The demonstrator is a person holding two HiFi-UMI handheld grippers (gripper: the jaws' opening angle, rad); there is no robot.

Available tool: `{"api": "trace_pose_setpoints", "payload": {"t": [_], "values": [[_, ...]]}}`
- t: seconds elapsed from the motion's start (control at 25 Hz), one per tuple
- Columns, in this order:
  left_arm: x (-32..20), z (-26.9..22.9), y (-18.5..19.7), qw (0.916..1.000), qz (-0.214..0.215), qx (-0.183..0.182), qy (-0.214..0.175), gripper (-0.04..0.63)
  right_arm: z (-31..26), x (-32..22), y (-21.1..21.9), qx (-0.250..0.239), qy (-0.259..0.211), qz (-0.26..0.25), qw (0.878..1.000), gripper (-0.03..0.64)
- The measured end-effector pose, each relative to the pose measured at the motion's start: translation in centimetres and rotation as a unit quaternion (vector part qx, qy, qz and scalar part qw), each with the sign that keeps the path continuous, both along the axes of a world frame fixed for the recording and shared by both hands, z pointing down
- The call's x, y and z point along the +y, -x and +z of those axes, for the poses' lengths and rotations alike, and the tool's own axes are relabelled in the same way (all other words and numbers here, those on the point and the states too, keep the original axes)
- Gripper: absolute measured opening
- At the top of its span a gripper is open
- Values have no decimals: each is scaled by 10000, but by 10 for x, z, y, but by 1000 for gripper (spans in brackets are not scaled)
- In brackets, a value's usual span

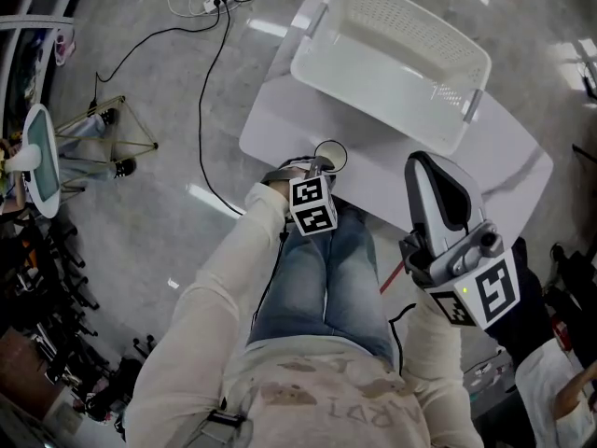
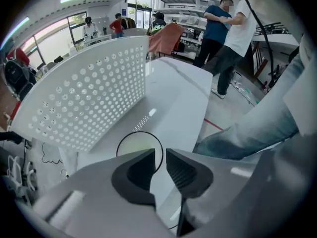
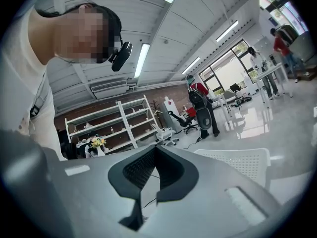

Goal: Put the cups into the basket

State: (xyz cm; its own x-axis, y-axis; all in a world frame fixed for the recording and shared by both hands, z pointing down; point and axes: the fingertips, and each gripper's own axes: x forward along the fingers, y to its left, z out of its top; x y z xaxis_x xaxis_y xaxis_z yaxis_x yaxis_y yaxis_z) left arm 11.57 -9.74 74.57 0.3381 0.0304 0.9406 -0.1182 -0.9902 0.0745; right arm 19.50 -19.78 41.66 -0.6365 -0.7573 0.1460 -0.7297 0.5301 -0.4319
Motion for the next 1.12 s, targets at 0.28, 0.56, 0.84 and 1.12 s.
{"api": "trace_pose_setpoints", "payload": {"t": [0.28, 0.56, 0.84, 1.12], "values": [[2, 19, -3, 9967, 395, -707, -62, 71, 2, 2, -9, -32, 38, 69, 10000, 25], [10, 31, -3, 9899, 604, -1247, -304, 37, 6, 10, -18, -56, 98, 82, 9999, 25], [9, 31, -3, 9879, 631, -1359, -412, 32, 6, 11, -21, -114, 86, 54, 9999, 25], [9, 29, 1, 9893, 445, -1321, -420, 32, 1, 13, -27, -143, 12, -4, 9999, 25]]}}
